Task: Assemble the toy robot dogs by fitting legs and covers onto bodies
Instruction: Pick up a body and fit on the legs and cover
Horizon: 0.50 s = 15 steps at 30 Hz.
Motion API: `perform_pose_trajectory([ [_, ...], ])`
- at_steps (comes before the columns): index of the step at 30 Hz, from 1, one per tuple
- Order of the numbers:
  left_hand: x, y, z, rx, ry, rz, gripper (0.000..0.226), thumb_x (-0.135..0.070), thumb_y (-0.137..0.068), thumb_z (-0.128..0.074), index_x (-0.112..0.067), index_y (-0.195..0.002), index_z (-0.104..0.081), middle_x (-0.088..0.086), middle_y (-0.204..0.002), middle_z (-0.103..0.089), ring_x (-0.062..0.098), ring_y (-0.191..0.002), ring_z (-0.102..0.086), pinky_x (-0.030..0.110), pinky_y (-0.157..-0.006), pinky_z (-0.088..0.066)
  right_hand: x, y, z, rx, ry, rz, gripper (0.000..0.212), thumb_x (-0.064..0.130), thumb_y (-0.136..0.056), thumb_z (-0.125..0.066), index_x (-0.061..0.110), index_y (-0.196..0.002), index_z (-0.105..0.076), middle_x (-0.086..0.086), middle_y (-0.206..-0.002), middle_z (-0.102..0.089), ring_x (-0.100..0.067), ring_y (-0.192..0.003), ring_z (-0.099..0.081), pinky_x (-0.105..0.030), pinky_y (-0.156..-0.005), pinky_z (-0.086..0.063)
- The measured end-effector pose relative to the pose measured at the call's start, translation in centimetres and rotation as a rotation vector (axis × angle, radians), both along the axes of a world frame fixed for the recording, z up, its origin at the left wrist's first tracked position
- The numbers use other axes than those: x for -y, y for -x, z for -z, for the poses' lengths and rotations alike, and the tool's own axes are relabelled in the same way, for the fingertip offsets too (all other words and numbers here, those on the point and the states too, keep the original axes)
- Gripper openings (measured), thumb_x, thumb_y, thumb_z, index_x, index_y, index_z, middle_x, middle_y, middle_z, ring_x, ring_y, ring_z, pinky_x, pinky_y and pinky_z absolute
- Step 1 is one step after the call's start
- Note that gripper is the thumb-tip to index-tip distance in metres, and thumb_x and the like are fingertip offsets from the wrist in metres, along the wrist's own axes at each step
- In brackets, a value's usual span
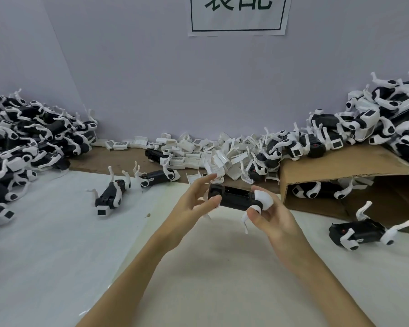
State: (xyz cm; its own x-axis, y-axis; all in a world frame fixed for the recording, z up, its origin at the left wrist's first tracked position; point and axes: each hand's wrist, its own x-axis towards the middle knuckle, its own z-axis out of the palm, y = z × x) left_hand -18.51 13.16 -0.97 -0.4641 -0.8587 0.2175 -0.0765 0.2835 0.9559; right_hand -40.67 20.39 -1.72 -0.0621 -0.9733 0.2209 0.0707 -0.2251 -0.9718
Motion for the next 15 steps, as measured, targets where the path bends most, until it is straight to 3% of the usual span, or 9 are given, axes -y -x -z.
perform_pose_trajectory([
  [2, 0.1, -0.1, 0.2, 0.112, 0.103, 0.002, 0.061, -0.054, -0.088, -0.076, -0.049, -0.145, -0.055, -0.023, -0.14, -0.064, 0.004, -0.131, -0.059, 0.029, -0.108, -0.044, -0.3, 0.1, -0.1, -0.021, 0.007, -0.044, 0.059, 0.016, -0.086, -0.076, 0.019, -0.141, -0.054, 0.006, -0.127, -0.073, -0.008, -0.121, -0.067, -0.016, -0.095, -0.051],
  [5, 0.3, -0.3, 0.6, 0.122, 0.174, 0.003, 0.059, -0.043, -0.086, -0.084, -0.038, -0.14, -0.059, -0.014, -0.132, -0.069, 0.013, -0.129, -0.062, 0.039, -0.112, -0.047, -0.6, 0.6, -0.4, -0.067, 0.017, -0.086, 0.059, 0.011, -0.086, -0.079, 0.02, -0.139, -0.055, 0.002, -0.131, -0.071, -0.016, -0.126, -0.065, -0.026, -0.104, -0.052],
  [9, 0.6, -0.2, 0.9, 0.208, 0.318, -0.045, 0.066, -0.049, -0.088, -0.084, -0.043, -0.147, -0.054, -0.022, -0.149, -0.058, 0.008, -0.144, -0.049, 0.042, -0.12, -0.037, -0.6, 0.9, -0.6, -0.132, 0.066, -0.078, 0.061, 0.008, -0.085, -0.082, 0.02, -0.139, -0.054, 0.002, -0.136, -0.067, -0.017, -0.131, -0.062, -0.028, -0.114, -0.045],
  [11, 0.5, 0.4, 1.3, 0.291, 0.568, -0.217, 0.063, -0.048, -0.091, -0.082, -0.042, -0.148, -0.055, -0.023, -0.152, -0.054, 0.006, -0.144, -0.046, 0.041, -0.118, -0.036, -0.2, 0.4, -0.2, -0.15, 0.104, 0.066, 0.062, 0.013, -0.08, -0.087, 0.022, -0.134, -0.058, 0.005, -0.13, -0.07, -0.014, -0.125, -0.065, -0.029, -0.111, -0.049],
  [13, 0.1, 1.3, 1.8, 0.418, 0.86, -0.325, 0.06, -0.046, -0.093, -0.079, -0.032, -0.148, -0.06, -0.014, -0.149, -0.057, 0.015, -0.135, -0.053, 0.04, -0.11, -0.043, 0.1, -0.6, 0.2, -0.117, 0.095, 0.238, 0.061, 0.027, -0.071, -0.09, 0.028, -0.126, -0.062, 0.008, -0.12, -0.073, -0.01, -0.117, -0.068, -0.029, -0.102, -0.055],
  [15, -0.3, 2.3, 2.2, 0.468, 0.968, -0.335, 0.053, -0.038, -0.095, -0.079, -0.028, -0.144, -0.063, -0.006, -0.139, -0.06, 0.022, -0.121, -0.058, 0.038, -0.098, -0.05, 0.0, -1.7, 0.8, -0.106, 0.102, 0.292, 0.059, 0.036, -0.071, -0.09, 0.031, -0.123, -0.063, 0.009, -0.118, -0.072, -0.01, -0.116, -0.068, -0.026, -0.096, -0.057],
])
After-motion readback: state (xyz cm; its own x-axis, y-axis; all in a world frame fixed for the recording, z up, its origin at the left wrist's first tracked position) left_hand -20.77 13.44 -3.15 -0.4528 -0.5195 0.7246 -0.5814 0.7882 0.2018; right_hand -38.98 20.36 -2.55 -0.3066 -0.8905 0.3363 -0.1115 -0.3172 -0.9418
